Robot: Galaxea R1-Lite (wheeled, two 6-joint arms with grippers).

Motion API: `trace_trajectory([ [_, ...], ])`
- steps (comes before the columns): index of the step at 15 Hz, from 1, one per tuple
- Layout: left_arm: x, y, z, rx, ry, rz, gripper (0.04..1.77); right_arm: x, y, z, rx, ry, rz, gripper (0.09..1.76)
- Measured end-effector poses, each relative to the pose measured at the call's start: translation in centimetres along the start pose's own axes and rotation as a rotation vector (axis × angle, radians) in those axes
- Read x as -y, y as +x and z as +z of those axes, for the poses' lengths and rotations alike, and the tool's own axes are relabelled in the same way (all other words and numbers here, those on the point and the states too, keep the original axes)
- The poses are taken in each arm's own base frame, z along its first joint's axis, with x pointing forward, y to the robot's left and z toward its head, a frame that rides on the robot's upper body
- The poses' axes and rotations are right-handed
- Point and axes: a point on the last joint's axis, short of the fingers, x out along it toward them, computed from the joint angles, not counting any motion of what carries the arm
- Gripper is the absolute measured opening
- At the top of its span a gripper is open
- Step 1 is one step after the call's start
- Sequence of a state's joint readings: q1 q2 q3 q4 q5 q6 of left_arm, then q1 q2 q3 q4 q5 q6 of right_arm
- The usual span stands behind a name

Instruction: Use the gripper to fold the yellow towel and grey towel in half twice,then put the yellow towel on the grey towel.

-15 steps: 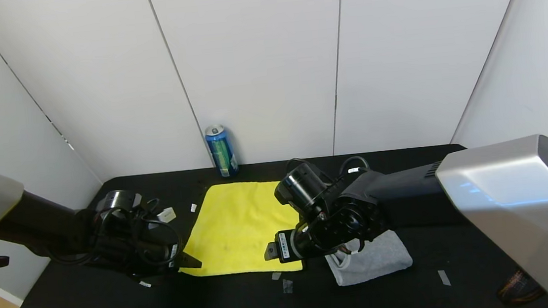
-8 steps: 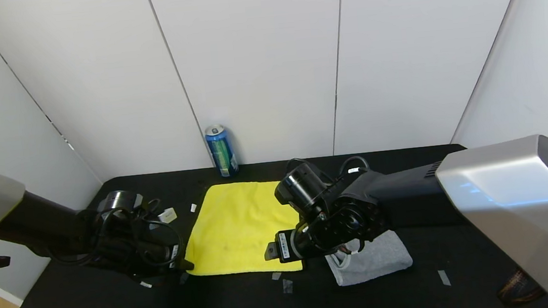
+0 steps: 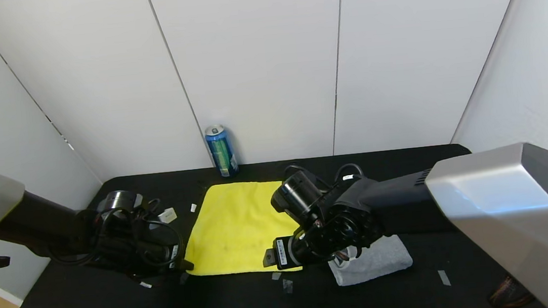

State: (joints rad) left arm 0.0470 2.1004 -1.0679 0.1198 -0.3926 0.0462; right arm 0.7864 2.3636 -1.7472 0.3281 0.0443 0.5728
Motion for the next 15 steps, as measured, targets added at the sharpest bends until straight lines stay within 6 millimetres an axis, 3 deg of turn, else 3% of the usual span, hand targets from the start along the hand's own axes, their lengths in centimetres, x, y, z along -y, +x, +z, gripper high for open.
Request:
trace_trajectory([
  [8,0.1,-0.2,0.0,0.003,0.001,0.002,0.12,0.4,2.3,-0.7,-0.034,0.000,-0.022,1.71],
  [15,0.1,-0.3,-0.1,0.003,0.001,0.004,0.12,0.4,3.1,-0.3,-0.024,0.003,-0.018,1.71],
])
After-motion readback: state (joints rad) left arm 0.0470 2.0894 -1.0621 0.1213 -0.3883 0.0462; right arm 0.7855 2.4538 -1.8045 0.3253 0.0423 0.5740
